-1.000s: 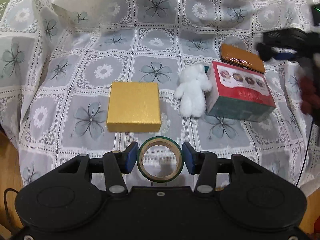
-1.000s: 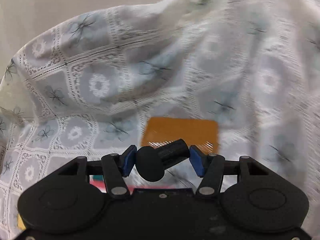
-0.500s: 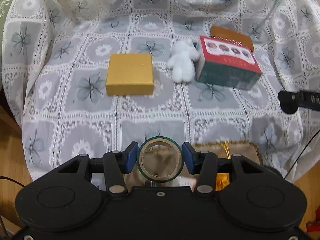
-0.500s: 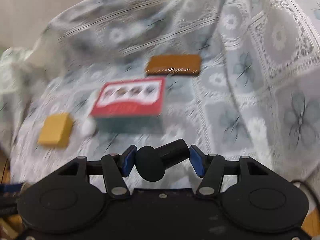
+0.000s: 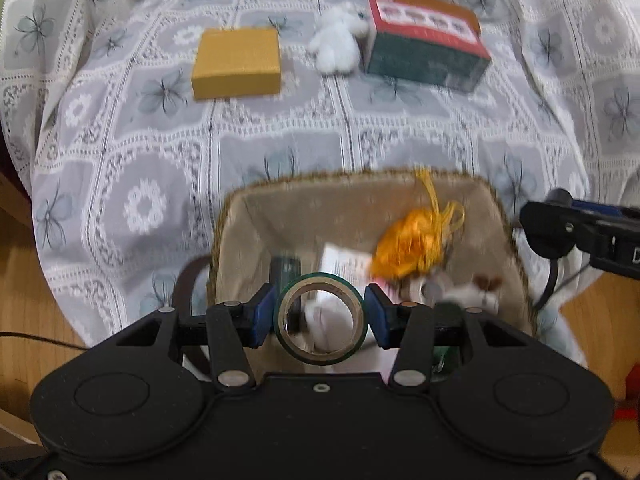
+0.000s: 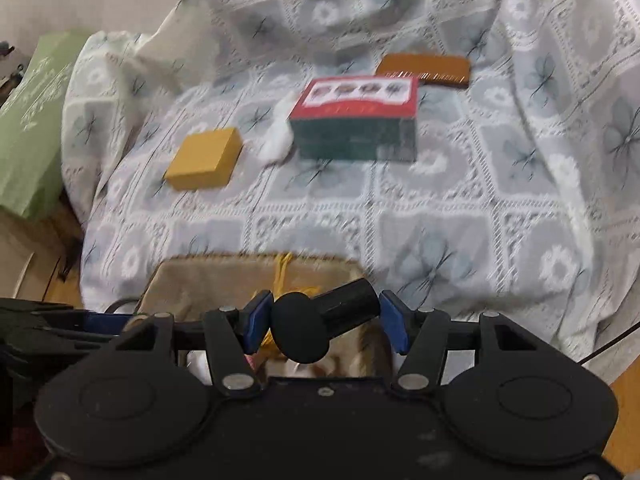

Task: Organize soft objects
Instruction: 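Lower both held items into the basket and open both grippers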

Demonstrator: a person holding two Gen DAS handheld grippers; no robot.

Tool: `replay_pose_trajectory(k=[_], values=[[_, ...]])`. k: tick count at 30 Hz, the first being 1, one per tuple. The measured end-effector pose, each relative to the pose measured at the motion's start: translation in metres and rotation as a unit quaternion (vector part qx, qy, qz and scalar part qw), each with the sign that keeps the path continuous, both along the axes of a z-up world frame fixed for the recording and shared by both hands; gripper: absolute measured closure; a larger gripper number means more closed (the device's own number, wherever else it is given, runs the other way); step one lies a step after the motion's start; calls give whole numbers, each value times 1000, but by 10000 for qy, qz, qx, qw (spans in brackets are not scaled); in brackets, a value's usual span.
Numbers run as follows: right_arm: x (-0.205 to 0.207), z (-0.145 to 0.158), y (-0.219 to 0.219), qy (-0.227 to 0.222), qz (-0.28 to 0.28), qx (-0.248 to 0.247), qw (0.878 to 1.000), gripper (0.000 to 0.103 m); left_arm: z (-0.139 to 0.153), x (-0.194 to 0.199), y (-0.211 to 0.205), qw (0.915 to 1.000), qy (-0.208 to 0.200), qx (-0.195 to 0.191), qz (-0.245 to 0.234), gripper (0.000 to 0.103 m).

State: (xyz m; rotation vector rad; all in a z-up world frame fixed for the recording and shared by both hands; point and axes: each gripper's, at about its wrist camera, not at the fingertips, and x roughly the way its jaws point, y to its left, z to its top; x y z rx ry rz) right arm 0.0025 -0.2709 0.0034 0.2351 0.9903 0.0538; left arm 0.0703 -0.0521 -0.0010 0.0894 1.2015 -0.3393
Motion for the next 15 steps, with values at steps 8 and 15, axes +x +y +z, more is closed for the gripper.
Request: replay_pose_trajectory(k=[8,15], values=[[-3,-6,25,225,361,237,9988,45,-22,-15,4,9988,371,280,-125,48],[3,-4,32,232,453,298,9983,44,-22,-19,2,9990,272,324,-136,39]])
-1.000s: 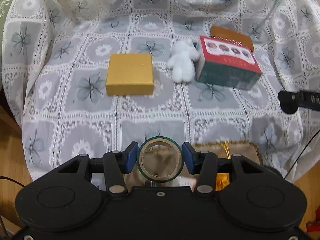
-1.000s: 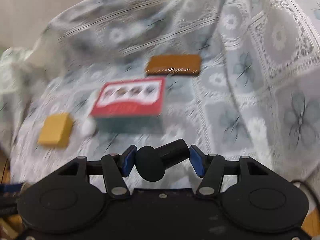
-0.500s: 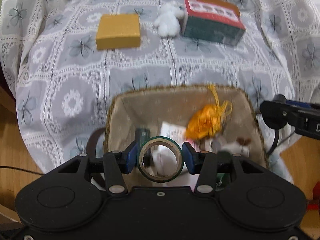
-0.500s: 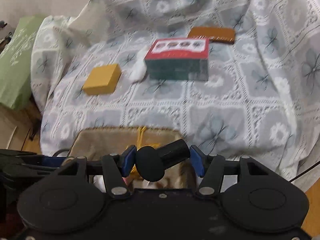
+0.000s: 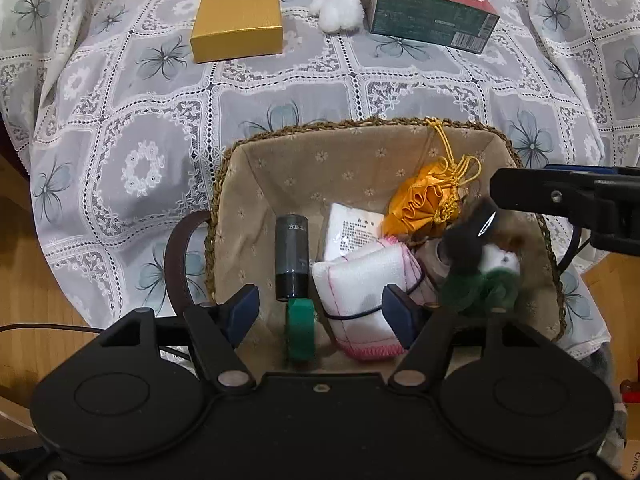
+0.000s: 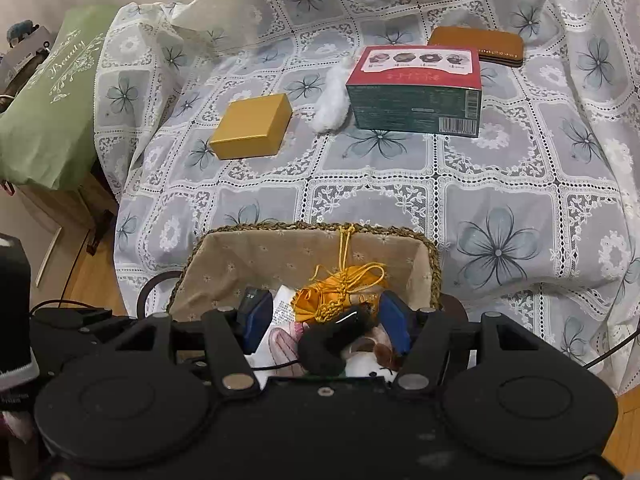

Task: Organize soft objects
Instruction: 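Lower both held items into the basket and open both grippers, then move both grippers back toward the white plush bear and tea box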

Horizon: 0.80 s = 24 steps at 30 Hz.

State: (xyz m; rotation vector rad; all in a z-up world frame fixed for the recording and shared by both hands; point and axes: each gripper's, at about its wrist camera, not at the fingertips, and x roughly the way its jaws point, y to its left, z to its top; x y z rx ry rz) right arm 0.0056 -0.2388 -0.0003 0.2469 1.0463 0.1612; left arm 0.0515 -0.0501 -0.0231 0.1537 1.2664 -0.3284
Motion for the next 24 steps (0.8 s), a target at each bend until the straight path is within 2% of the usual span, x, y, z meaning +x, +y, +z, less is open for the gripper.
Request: replay_pose_trajectory(k=[12,24], values=[[10,-1,-6,74,-154,-79,9998,44,3,7,2,9998,-127,83,86,38],[34,9,-14,-183,-358,-253,9989,34,15,30,2,9986,-487,91,164,37]])
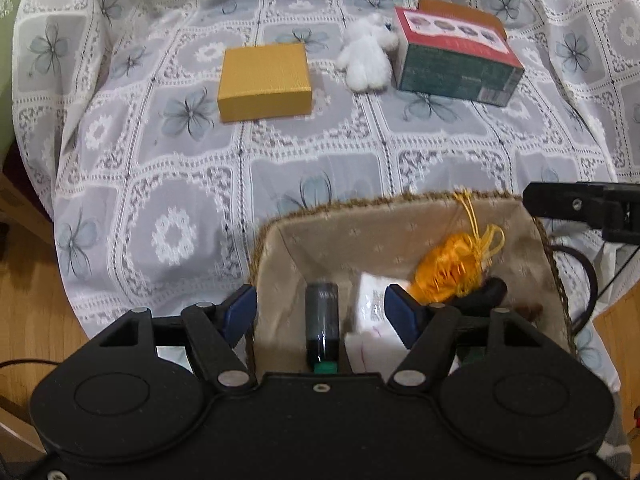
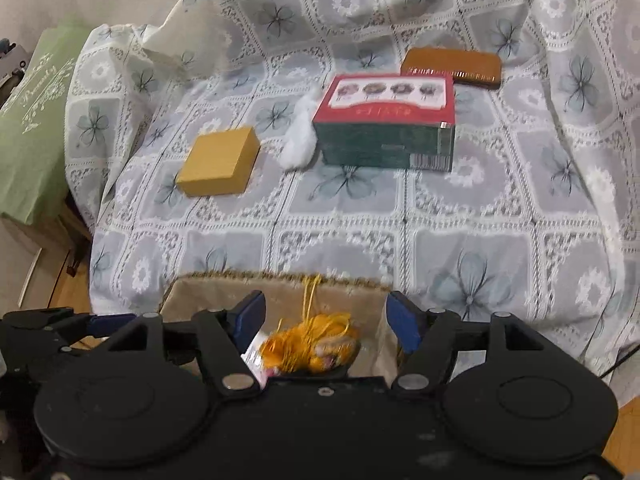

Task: Organize soft objects
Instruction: 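Move both grippers back toward the white plush bear and tea box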

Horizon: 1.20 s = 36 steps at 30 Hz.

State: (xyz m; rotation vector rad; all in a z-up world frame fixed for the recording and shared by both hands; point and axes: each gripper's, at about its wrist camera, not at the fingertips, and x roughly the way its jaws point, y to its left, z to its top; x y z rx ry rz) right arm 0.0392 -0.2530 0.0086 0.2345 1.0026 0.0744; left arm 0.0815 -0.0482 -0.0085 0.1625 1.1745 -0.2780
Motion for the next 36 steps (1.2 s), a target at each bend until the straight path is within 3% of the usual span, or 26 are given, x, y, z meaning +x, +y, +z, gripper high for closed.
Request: replay_pose_trajectory(k=[3,6,13,20,28,36], values=[[13,6,-4,-129,-55,-89,9999,33,2,8,0,10000,-91,1,0,36],[28,13,-8,-262,-125,-146,9995,29,4,18,0,9998,-182,-16,20,27],[77,29,-16,-582,-234,-348,9974,23,10,41,-6,9991,-382,-158,52,27],[144,33,-29,-574,-459,-232,9970,22,5,63,-18,9990,-365,-249,33,26],[235,24,-37,-58,-596,-151,9981,16,-7,79,-25,9994,-204,-282,38,26],[314,-9,-33,712,-649,-150,9952,16,-14,88,-24,9993,-95,-332,107,26]])
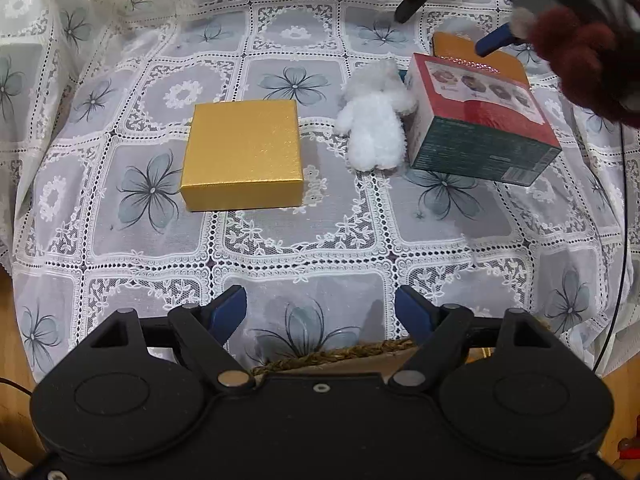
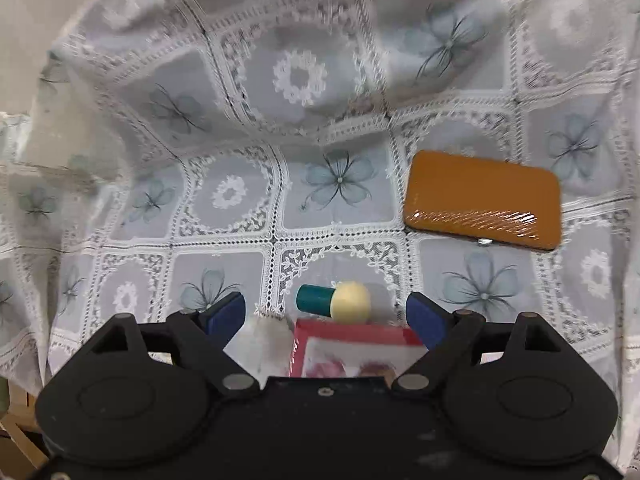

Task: Organize soft objects
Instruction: 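Move both grippers back toward the white plush bear and tea box, then grasp the teal-cream peg with the right gripper while the left approaches the white bear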

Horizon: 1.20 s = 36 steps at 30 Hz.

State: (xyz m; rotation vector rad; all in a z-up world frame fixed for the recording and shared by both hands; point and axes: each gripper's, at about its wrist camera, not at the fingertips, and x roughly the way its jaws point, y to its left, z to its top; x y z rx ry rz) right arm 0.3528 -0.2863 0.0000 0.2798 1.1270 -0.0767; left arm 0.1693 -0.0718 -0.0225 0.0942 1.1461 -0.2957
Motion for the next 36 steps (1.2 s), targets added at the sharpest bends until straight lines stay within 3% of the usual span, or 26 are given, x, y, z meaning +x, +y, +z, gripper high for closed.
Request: replay_pose_trajectory(k=[11,15,18,25,31,36], values=[[42,-50,18,936,96,-198,9954,16,-10,6,12,9998,125,-76,106,26],[47,-59,24,1036,127,-227,9943,23,-11,7,15,9998,134,-99,140,26],[48,-56,30,793,238,-623,9946,45,-10,9,17,9998,109,-106,159,26],[39,-54,7,367,73,-168,9992,45,-7,25,21,9994,-26,-143,313,26],[27,-50,-9,-256,-271,237,9990,45,2,48,27,9984,-188,-134,510,26],[15,-51,-6,-916,-191,-110,9955,45,9,75,16,9980,-268,-200,543,26]])
